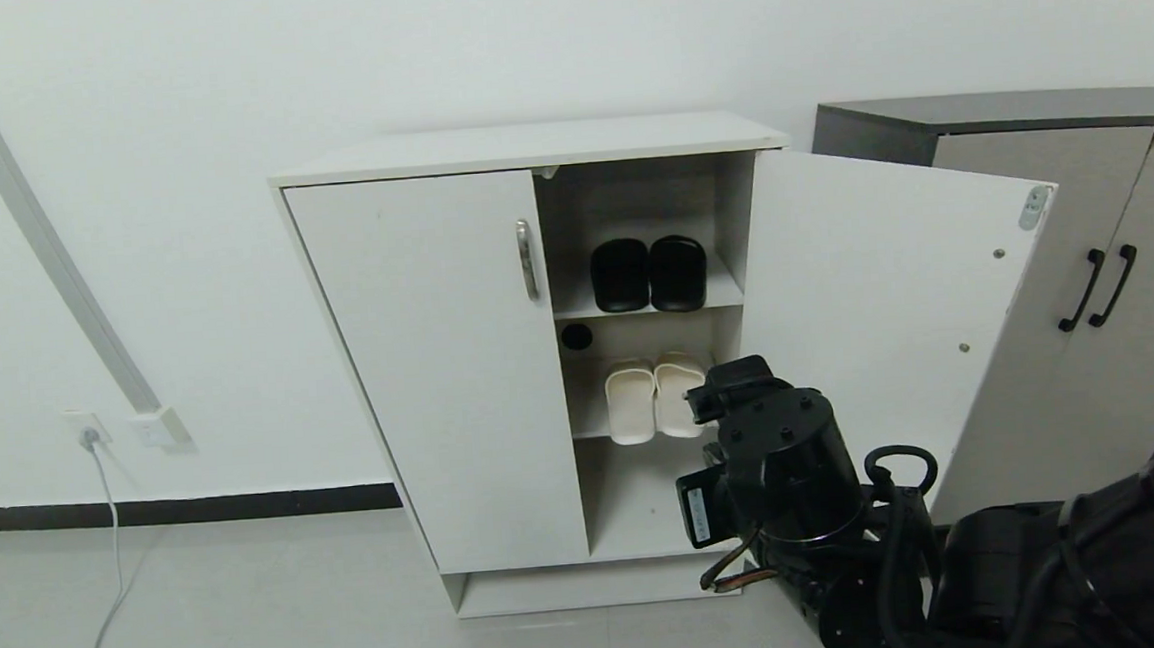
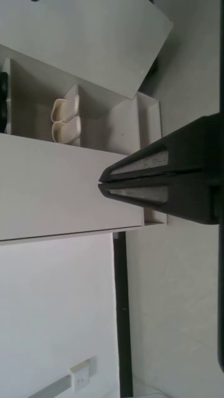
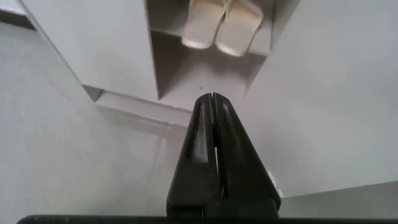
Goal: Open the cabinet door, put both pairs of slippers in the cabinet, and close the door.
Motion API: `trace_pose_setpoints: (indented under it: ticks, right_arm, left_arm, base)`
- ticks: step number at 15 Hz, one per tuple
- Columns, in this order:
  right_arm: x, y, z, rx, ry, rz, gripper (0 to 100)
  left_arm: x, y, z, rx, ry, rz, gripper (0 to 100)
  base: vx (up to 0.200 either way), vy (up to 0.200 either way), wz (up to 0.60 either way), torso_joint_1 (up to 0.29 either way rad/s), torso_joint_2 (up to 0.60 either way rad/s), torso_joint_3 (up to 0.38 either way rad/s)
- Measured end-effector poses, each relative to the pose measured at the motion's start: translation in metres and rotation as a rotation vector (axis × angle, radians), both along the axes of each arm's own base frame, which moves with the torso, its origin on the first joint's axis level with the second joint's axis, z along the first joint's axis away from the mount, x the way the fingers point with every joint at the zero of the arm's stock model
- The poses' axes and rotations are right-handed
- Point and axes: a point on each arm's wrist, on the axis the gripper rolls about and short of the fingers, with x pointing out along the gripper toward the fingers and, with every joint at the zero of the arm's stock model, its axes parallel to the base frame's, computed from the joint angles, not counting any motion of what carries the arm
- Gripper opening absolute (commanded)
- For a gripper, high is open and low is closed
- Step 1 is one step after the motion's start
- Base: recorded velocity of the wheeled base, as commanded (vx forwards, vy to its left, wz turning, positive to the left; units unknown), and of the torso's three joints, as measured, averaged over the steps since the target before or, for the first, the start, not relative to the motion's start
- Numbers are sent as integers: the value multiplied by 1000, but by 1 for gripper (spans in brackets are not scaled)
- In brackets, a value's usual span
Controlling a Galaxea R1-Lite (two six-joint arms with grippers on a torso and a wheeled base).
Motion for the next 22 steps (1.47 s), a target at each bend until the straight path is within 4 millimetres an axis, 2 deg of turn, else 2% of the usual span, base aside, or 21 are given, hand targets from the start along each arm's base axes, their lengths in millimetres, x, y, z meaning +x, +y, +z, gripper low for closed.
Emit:
trace_pose_setpoints:
  ticks: [10,22]
  right_arm:
    - [-1,0,0,-2,0,0,0]
    - [-4,-3,-1,-16,1,4,0]
  left_arm:
    - [0,0,0,0,0,0,0]
    - [0,0,0,0,0,0,0]
  base:
    - [0,0,0,106,-447,-340]
    - [0,0,0,197,-509,-319]
